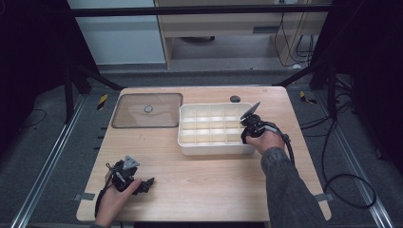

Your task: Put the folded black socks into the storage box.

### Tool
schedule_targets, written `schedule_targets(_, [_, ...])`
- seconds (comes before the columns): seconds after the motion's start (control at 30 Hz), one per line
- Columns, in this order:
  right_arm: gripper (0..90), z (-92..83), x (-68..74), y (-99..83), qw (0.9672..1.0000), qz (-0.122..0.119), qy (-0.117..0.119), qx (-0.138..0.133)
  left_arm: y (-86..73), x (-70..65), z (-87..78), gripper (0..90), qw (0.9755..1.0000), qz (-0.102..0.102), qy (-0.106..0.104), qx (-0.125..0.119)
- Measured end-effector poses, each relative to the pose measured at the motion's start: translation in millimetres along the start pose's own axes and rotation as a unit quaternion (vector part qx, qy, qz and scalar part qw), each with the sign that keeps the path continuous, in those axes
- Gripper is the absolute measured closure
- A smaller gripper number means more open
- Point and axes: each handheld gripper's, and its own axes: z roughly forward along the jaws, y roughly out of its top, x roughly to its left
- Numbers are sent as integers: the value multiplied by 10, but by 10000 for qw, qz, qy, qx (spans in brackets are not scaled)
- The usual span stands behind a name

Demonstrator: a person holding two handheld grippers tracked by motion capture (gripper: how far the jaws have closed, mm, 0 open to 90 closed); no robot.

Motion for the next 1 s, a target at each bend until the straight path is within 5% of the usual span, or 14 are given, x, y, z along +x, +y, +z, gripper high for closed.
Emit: schedule_targets(1.0, [900,68,-7,25,9999,22,38,128,1,-5,-1,0,10000,13,-17,18])
